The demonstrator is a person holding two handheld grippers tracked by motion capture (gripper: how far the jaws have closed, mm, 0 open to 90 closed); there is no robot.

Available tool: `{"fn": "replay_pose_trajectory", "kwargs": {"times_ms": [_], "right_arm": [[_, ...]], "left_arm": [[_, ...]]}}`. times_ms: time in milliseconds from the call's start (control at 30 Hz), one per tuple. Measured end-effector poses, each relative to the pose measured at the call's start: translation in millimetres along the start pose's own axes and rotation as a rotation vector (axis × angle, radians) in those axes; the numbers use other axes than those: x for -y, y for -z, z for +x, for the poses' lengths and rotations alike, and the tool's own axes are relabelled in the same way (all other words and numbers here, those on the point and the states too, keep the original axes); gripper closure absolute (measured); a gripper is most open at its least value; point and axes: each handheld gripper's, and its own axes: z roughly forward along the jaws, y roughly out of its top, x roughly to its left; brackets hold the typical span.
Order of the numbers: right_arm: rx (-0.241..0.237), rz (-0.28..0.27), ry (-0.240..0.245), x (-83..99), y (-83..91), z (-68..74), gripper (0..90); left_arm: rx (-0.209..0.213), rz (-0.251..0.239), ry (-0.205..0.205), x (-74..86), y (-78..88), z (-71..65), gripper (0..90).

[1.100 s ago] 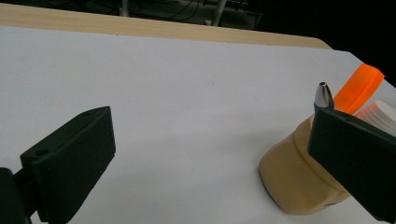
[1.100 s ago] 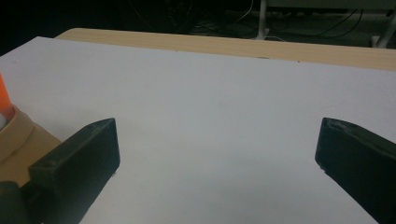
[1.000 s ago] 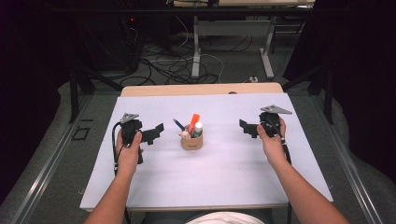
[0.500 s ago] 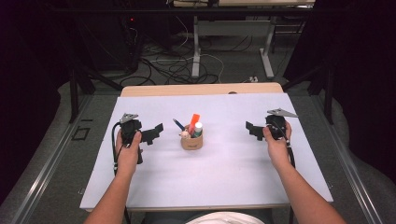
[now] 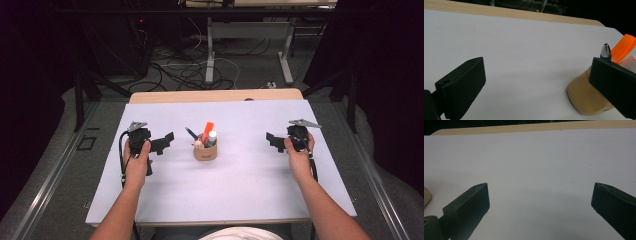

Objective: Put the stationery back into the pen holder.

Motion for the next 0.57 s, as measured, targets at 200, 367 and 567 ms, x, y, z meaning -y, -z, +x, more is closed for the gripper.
{"fn": "replay_pose_trajectory", "kwargs": {"times_ms": [200, 367, 567], "right_arm": [[0.002, 0.011, -0.011, 2.1, -0.7, -2.6, 2.3], [-0.002, 0.014, -0.011, 3.0, -1.4, -3.8, 2.5], [-0.004, 0.021, -0.016, 3.5, -2.0, -3.7, 2.7]], "left_arm": [[-0.002, 0.001, 0.000, 0.1, -0.2, 0.2, 0.8], [-0.003, 0.000, 0.001, 0.3, -0.5, 0.2, 0.8], [0.000, -0.009, 0.014, 0.5, -1.5, 0.0, 0.9]]}}
